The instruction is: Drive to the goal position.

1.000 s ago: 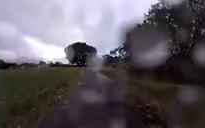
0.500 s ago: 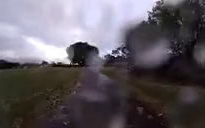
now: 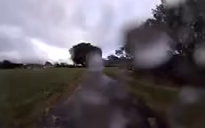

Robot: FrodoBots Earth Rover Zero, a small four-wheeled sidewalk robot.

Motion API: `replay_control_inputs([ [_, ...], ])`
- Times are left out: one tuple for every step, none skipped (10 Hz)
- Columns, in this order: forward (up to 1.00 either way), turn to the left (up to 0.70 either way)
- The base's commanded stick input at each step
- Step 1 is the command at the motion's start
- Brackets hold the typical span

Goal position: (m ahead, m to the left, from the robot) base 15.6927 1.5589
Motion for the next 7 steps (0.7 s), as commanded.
replay_control_inputs([
  [0.7,0.0],
  [0.7,0.0],
  [0.7,0.0],
  [0.7,0.0],
  [0.7,0.0],
  [0.7,0.0],
  [0.7,0.0],
])
